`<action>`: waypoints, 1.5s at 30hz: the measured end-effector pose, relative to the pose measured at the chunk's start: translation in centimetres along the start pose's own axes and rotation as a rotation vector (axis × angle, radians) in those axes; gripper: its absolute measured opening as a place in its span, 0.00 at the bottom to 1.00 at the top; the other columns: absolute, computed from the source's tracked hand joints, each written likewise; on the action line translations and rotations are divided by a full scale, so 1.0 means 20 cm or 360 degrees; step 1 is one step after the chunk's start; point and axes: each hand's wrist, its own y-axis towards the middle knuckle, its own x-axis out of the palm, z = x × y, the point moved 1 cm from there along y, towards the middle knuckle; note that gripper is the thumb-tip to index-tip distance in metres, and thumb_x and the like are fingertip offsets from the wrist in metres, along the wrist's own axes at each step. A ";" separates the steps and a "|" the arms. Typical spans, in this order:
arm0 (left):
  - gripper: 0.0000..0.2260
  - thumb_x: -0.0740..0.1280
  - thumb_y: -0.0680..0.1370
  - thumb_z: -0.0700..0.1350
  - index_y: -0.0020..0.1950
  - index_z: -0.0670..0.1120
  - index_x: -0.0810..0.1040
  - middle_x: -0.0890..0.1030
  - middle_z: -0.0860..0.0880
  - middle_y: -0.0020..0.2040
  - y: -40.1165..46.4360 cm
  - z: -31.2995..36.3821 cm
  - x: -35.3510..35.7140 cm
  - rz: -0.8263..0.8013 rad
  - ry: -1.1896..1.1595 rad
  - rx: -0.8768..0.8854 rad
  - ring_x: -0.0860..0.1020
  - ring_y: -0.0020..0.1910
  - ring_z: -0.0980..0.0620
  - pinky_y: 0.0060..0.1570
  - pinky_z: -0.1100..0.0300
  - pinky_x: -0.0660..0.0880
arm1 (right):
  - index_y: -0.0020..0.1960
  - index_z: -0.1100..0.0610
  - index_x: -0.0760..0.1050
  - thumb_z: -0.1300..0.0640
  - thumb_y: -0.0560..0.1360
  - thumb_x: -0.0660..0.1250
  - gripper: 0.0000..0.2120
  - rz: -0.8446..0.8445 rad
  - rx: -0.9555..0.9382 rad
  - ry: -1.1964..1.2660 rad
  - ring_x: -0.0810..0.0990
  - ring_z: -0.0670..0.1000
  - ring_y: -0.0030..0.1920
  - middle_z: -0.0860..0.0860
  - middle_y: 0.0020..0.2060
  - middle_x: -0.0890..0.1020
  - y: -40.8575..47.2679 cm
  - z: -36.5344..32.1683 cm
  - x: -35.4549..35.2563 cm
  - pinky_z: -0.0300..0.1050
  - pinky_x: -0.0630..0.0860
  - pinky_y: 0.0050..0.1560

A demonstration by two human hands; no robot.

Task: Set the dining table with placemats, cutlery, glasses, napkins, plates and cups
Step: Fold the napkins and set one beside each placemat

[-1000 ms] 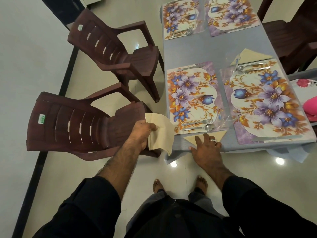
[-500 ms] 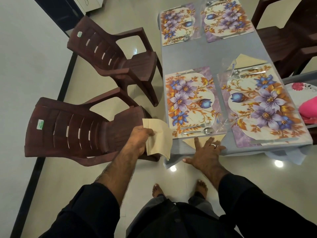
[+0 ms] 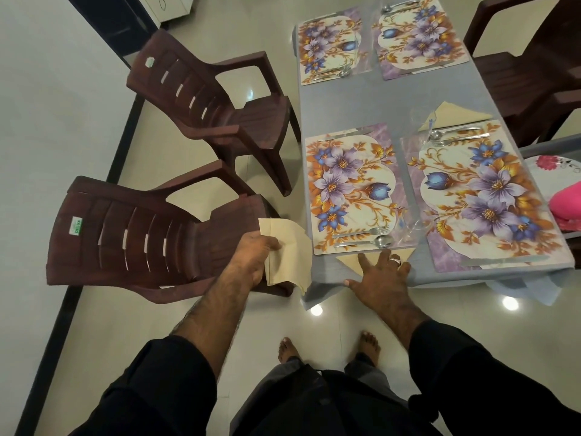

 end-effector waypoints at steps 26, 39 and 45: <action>0.14 0.71 0.78 0.34 0.63 0.42 0.82 0.84 0.41 0.62 -0.07 -0.01 0.02 -0.0012 -0.0037 0.0032 0.81 0.61 0.37 0.64 0.33 0.78 | 0.77 0.47 0.62 0.30 0.79 0.55 0.33 0.0232 -0.0163 0.0019 0.68 0.60 0.73 0.56 0.76 0.66 -0.05 0.16 0.07 0.61 0.68 0.68; 0.10 0.69 0.79 0.32 0.59 0.41 0.82 0.84 0.41 0.57 -0.17 -0.10 -0.07 0.0001 -0.0130 0.0070 0.82 0.55 0.40 0.50 0.46 0.80 | 0.79 0.49 0.59 0.39 0.73 0.70 0.40 0.0216 -0.0099 -0.0037 0.68 0.61 0.73 0.57 0.76 0.66 -0.08 0.20 0.09 0.62 0.66 0.70; 0.11 0.69 0.78 0.32 0.59 0.41 0.83 0.86 0.40 0.57 -0.17 -0.17 -0.21 -0.0037 -0.0165 0.0109 0.84 0.56 0.38 0.53 0.42 0.82 | 0.79 0.50 0.58 0.36 0.75 0.67 0.38 0.0222 -0.0006 -0.0008 0.68 0.60 0.73 0.57 0.75 0.67 -0.14 0.09 0.06 0.61 0.67 0.70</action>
